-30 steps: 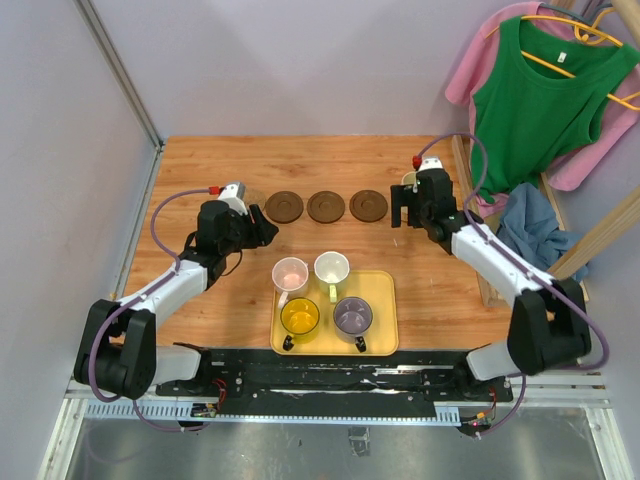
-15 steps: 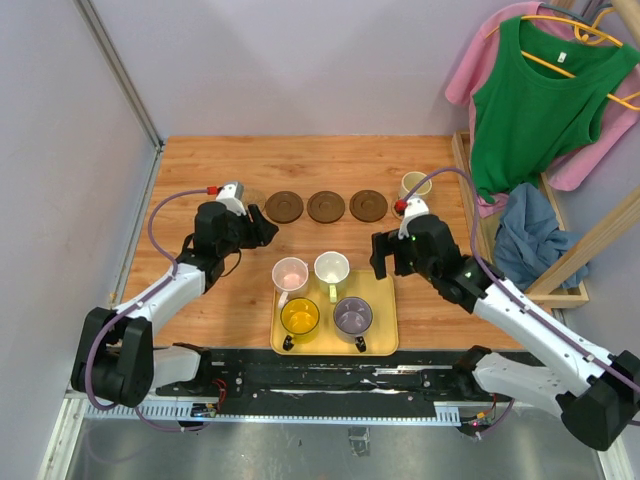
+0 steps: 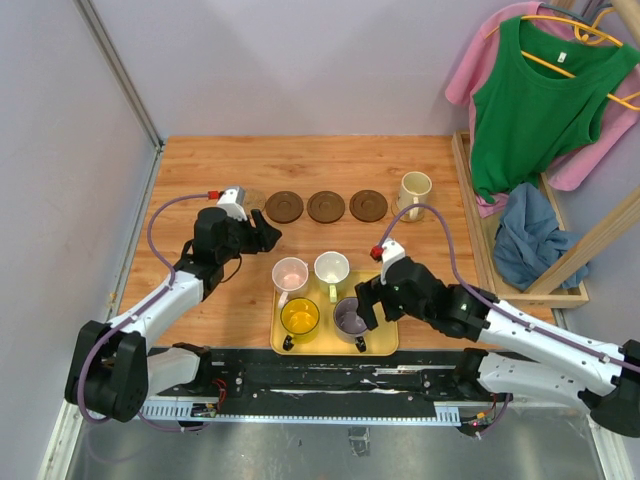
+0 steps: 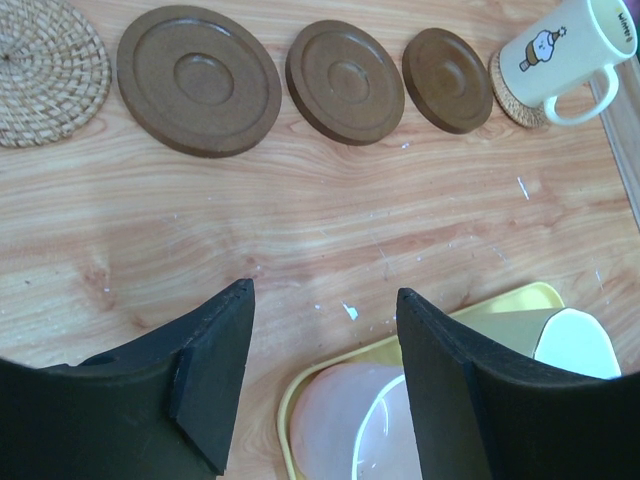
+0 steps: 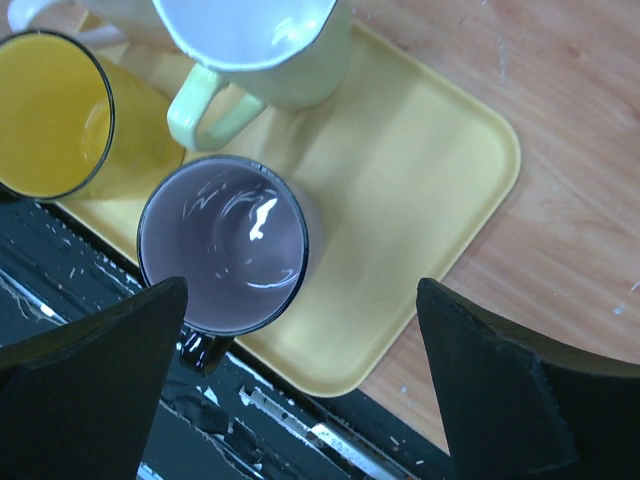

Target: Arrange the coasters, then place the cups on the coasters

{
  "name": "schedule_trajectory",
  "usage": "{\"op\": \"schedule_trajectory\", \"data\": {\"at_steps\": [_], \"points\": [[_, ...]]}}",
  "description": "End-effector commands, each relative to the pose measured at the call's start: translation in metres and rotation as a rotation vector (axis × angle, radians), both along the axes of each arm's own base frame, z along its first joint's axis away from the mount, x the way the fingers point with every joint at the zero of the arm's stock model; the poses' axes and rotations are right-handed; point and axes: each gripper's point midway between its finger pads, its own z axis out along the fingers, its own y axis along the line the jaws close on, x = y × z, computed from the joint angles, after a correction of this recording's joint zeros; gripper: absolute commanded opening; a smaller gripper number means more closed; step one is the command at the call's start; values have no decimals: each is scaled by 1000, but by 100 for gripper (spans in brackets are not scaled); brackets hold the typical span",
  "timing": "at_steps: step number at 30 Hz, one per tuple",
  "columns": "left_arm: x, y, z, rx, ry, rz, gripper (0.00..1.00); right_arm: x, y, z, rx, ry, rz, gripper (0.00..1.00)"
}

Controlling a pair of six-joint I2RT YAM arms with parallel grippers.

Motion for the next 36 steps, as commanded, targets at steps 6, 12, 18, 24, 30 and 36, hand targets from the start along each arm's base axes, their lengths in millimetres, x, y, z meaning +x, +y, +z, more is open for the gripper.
{"op": "schedule_trajectory", "data": {"at_steps": [6,12,18,24,30,36], "points": [[-13,-3,2,1,-10,-9,64,-36,9,-21,-48,22,9,98],[-17,-6,1,1,-6,-23,64,-47,10,-39,-140,54,-19,98],[-20,-8,-4,-6,-1,-31,65,-49,7,-59,-260,93,-71,98],[-21,-8,-9,-5,9,-34,65,-50,11,-74,-332,111,-66,98],[-22,-7,-13,-4,15,-29,65,-50,19,-76,-323,115,-50,90],[-23,-8,-15,-11,22,-33,65,-51,16,-76,-301,117,-62,57]]}}
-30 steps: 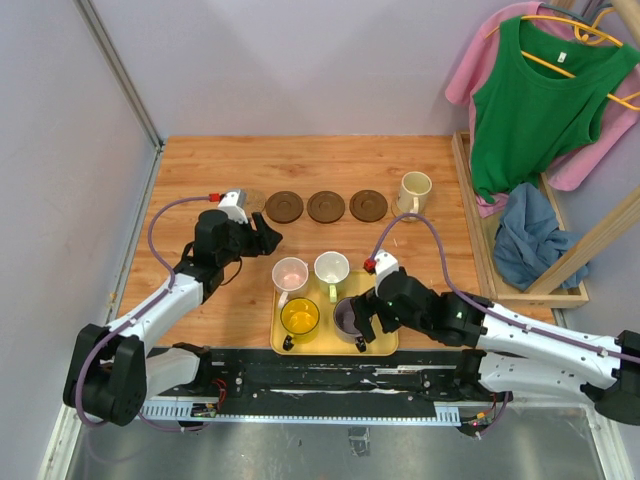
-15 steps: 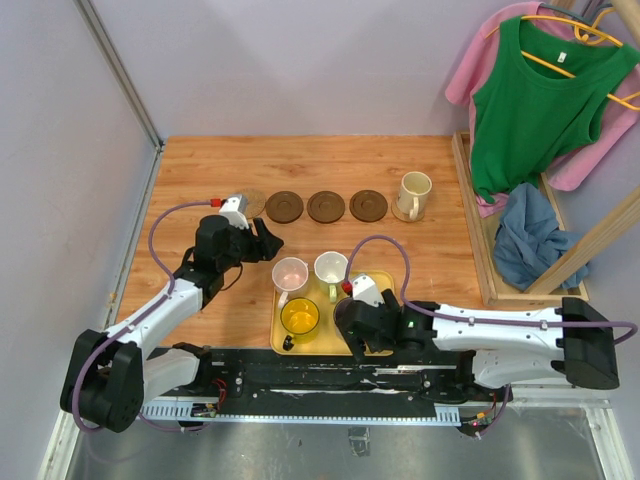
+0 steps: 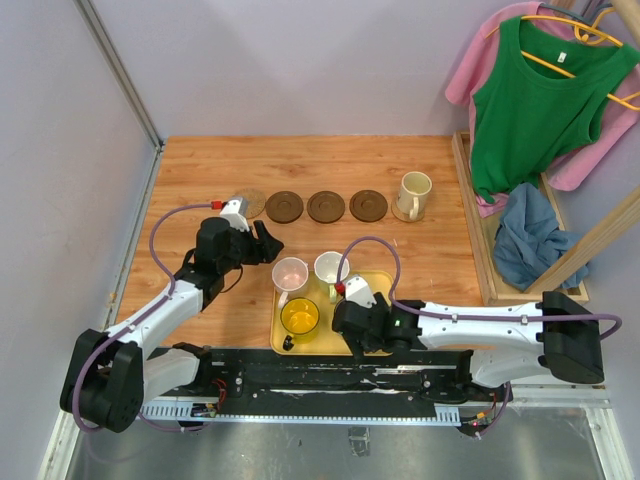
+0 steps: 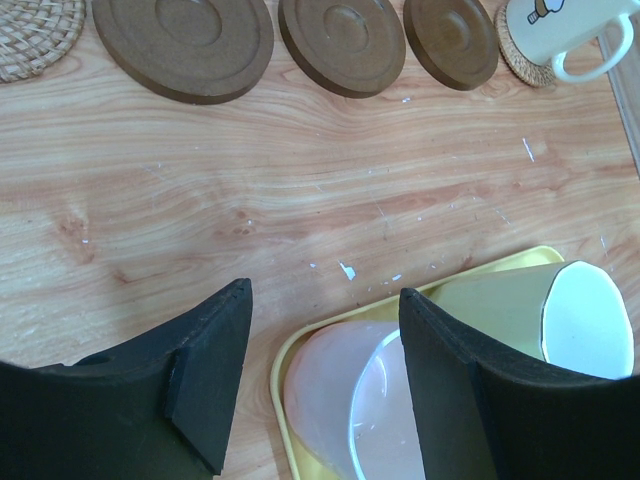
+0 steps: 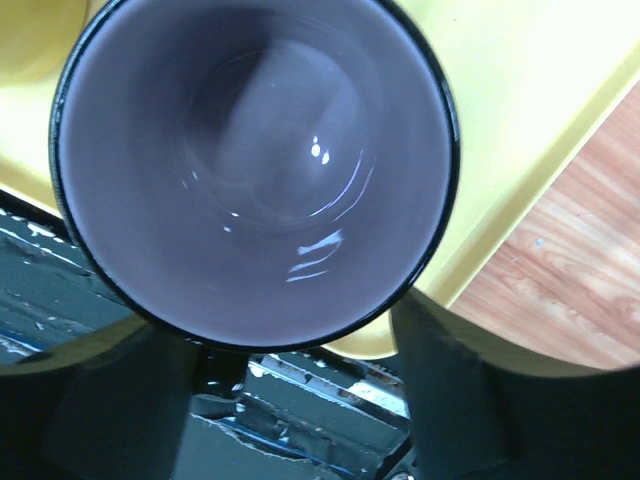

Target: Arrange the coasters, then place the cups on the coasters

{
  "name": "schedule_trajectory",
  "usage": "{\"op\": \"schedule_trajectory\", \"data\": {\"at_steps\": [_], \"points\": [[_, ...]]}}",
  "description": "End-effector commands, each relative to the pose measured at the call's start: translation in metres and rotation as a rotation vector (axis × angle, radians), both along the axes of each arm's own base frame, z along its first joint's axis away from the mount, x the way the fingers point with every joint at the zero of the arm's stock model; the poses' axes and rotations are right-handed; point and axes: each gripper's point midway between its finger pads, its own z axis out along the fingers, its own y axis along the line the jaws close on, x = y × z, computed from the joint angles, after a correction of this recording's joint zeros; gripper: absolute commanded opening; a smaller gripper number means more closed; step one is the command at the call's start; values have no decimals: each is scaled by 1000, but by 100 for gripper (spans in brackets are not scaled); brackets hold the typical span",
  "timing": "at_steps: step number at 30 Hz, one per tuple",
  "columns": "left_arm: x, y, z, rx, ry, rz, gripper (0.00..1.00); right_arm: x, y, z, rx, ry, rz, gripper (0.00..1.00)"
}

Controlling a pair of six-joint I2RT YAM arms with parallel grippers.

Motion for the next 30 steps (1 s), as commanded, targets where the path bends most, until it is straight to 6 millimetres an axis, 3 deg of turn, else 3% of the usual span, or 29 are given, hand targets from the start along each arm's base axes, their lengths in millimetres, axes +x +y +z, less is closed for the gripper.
{"op": "schedule_trajectory", "data": {"at_steps": [1,7,15,24,28,30], "points": [[-1,-4,3,-17,-19,-13,65,1,2,7,42,-24,-20,53],[-1,-4,3,-21,-18,-9,65,-2,-2,2,54,-14,-27,30],[-4,-3,5,-25,-26,-3,65,-2,-2,-3,43,-11,-28,40],[-5,0,3,-21,-26,10,65,2,2,-6,31,-23,-17,40],[-5,0,3,-23,-29,10,65,2,2,-10,25,-18,-16,34],[-5,0,3,-22,-29,12,65,2,1,-11,25,-17,-19,25]]}}
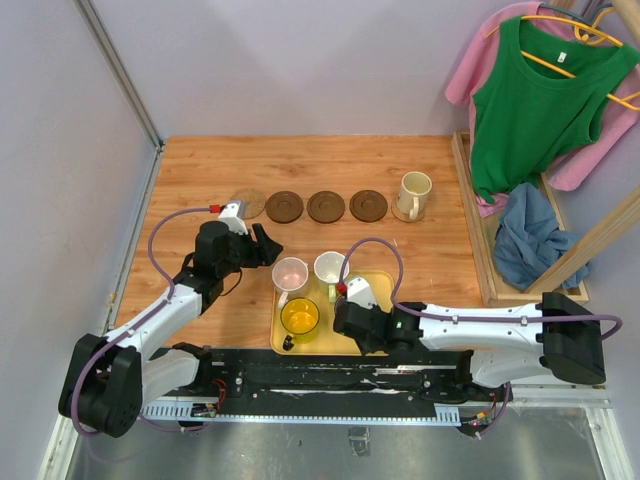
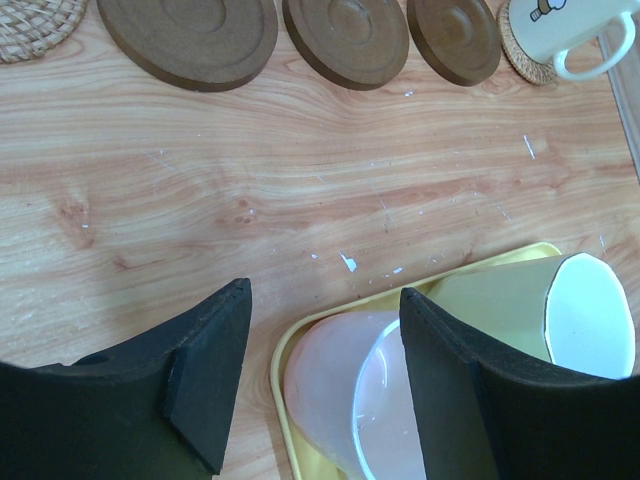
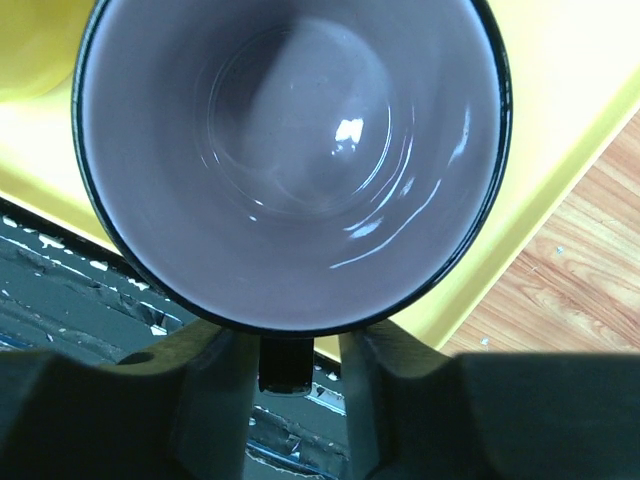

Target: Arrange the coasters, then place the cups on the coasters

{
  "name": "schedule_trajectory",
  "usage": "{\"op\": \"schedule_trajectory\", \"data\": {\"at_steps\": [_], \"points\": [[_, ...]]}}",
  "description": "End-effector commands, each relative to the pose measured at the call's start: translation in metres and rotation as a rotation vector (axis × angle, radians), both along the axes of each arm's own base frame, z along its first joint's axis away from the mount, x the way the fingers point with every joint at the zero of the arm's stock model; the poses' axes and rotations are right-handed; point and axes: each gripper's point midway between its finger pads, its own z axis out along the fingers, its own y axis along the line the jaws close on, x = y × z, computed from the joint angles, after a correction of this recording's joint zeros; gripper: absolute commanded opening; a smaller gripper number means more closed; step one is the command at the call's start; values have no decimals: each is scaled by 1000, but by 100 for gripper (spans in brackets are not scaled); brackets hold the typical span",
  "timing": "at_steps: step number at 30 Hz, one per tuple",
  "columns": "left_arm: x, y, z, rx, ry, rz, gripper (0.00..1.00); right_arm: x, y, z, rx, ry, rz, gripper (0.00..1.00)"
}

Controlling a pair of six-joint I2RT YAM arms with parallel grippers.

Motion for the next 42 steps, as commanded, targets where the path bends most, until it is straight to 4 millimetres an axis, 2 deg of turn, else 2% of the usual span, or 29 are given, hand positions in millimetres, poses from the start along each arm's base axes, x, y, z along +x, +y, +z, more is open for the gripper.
{"op": "schedule_trajectory", "data": {"at_steps": [1,3,4,10,17,21,25,30,36,42], "points": [[1,-2,6,-11,-31,1,65,2,-3,-4,-9,-15,-7,17],[1,-2,6,-14,-31,1,65,3,-4,-4,-8,-16,-15,4],[1,-2,6,-13,-30,1,65,3,-5,-3,-8,-17,-18,1],[1,-3,5,-17,-28,1,65,8,-14,10,-14,-54,-46,1],[3,-2,8,-17,-36,11,65,30,-39,52,-51,-195,-144,1],[5,-3,11,-21,-42,8,65,48,-52,81,-53,-307,-217,1],[9,-3,14,-13,-48,6,65,76,-64,102,-10,-338,-302,1],[15,-3,15,6,-53,7,65,125,-68,120,76,-343,-381,1],[27,-6,13,31,-48,1,65,190,-61,152,45,-416,-396,1],[41,-6,13,59,-58,8,65,250,-45,157,68,-427,-398,1]]}}
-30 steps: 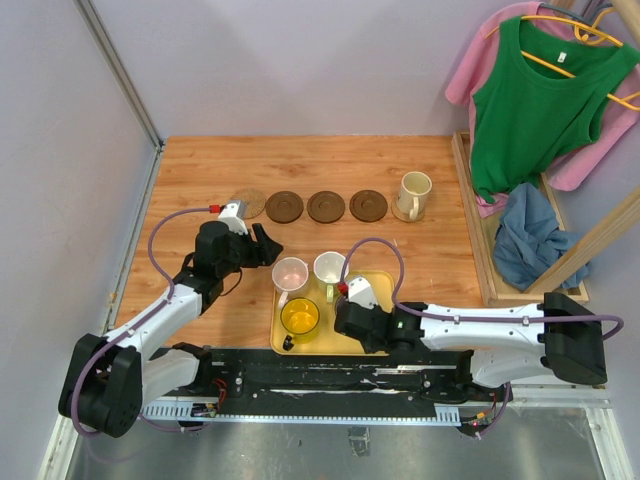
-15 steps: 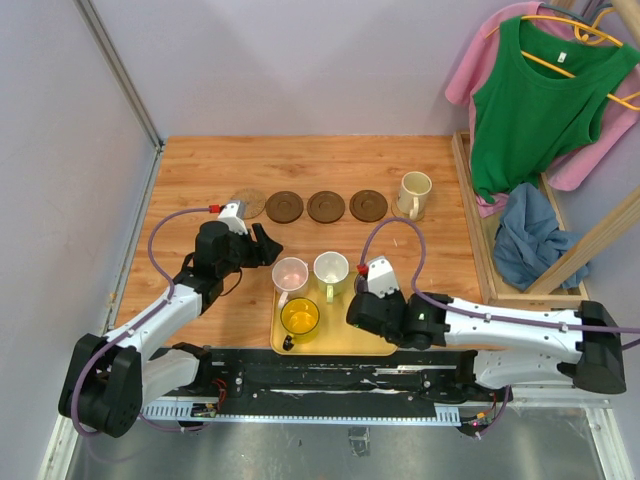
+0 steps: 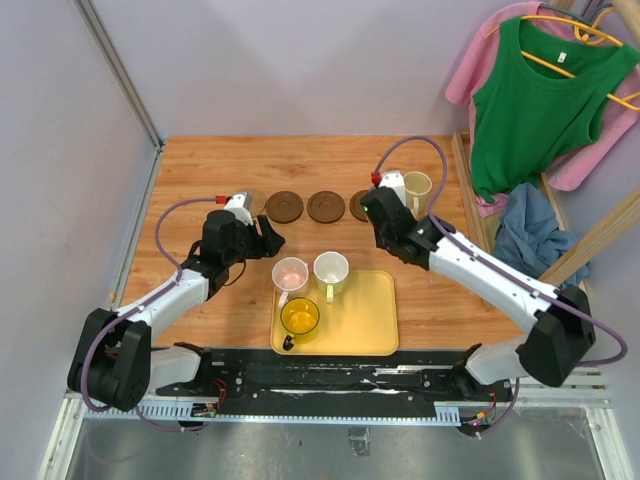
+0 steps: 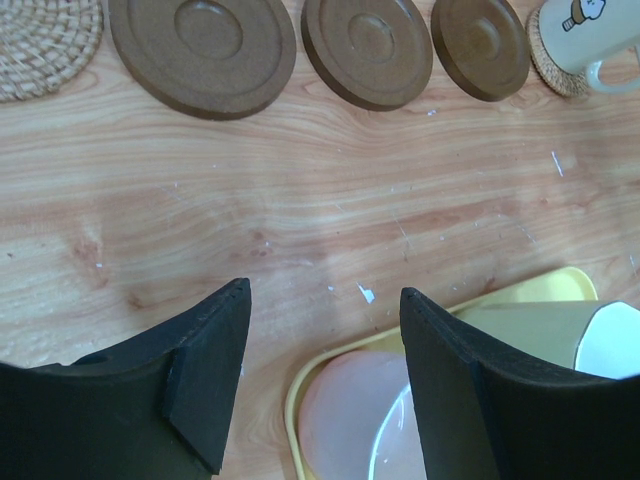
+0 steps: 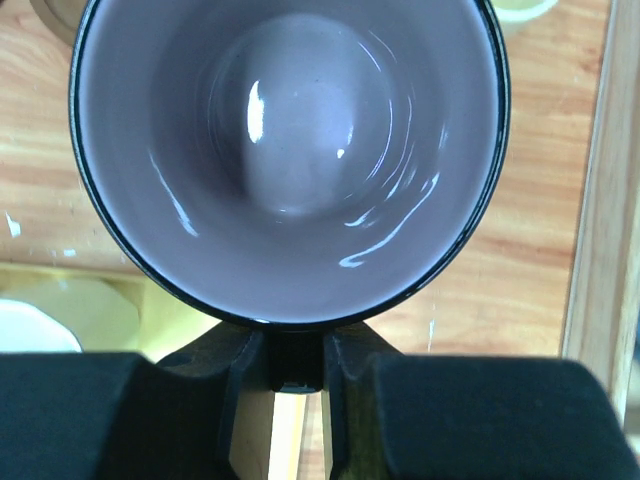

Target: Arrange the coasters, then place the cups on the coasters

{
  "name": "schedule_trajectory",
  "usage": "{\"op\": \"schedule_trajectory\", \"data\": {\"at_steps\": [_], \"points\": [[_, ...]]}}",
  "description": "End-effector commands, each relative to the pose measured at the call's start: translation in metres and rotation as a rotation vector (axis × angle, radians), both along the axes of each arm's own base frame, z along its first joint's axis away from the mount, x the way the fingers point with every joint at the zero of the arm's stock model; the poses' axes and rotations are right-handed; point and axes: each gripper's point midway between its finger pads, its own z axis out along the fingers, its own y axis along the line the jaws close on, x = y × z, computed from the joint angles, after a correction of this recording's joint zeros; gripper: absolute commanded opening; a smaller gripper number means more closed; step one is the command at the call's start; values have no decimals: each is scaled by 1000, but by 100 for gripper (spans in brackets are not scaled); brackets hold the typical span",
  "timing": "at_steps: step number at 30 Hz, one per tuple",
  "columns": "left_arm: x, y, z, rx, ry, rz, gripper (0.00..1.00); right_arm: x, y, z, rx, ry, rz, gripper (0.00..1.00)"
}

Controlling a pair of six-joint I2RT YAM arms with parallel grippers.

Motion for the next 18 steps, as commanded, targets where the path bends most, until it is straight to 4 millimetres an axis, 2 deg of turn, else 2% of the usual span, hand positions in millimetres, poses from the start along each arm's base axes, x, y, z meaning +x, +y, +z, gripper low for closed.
{"op": "schedule_trajectory", "data": {"at_steps": [1,5,9,14,18], "points": [[21,-4,19,24,-83,-1,65,57,13,26,37,-96,21,1],[31,-4,22,41,-96,5,66,95,21,20,14,-93,19,1],[35,-6,26,37,-100,-1,66,122,29,5,28,-67,37,1],[32,-6,25,27,-99,0,66,147,29,-15,40,-36,30,1],[28,-5,21,27,-89,2,66,158,28,-28,43,-10,28,1]]}}
